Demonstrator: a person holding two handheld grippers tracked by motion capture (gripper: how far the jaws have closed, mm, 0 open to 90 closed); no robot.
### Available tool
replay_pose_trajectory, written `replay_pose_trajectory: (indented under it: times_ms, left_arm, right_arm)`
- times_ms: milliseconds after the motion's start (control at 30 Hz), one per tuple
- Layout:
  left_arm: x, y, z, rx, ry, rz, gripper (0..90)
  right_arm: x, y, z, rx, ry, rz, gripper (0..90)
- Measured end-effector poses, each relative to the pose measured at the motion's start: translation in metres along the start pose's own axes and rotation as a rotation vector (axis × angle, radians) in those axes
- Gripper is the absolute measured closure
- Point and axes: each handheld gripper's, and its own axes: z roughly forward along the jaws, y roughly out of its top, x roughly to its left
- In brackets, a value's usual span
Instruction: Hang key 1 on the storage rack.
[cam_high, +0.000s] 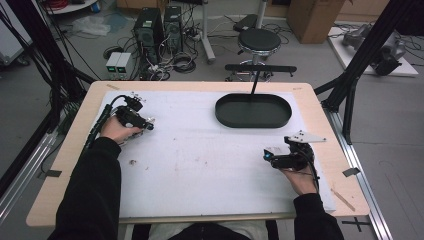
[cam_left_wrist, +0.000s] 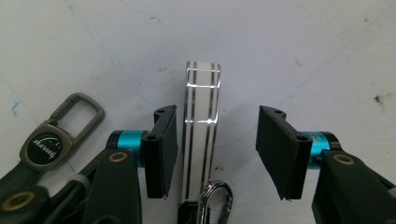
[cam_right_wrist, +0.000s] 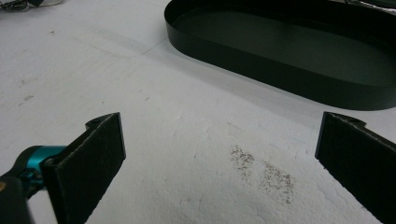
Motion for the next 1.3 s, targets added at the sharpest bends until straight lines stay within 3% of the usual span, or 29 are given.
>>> replay_pose_trajectory:
  times_ms: [100,233,367,500,700,800,1100,1300]
  left_arm:
    - [0.001,0.0,0.002,0.008,0.013,-0.013,57.2]
    - [-0.002,-0.001,0.004,-0.002,0.047,-0.013,58.6]
    - [0.0,-0.002,0.004,-0.016,0.049,-0.038,69.1]
    - [-0.003,-0.002,0.005,-0.015,0.085,-0.013,74.3]
    - [-0.002,-0.002,0.003,-0.012,0.069,0.007,74.6]
    - [-0.002,-0.002,-0.001,-0.023,0.038,0.007,74.6]
    - [-0.007,0.003,-0.033,-0.12,0.007,0.002,74.6]
    - [-0.017,0.004,-0.067,-0.247,-0.035,-0.035,74.5]
  right_arm:
    - [0.0,0.0,0.0,0.004,-0.001,0.0,0.8]
    - [0.0,0.0,0.001,0.007,-0.007,-0.008,0.8]
    - [0.0,-0.001,0.0,0.003,-0.01,0.0,0.8]
    - [-0.001,-0.001,-0.001,-0.002,-0.016,0.001,0.8]
    - [-0.001,0.0,-0.001,-0.008,-0.017,-0.009,0.8]
    - [-0.001,0.0,-0.002,-0.011,-0.016,-0.003,0.8]
    - [0.0,0.0,-0.002,-0.017,-0.008,-0.006,0.8]
    - [0.0,-0.001,-0.004,-0.02,-0.01,0.009,0.8]
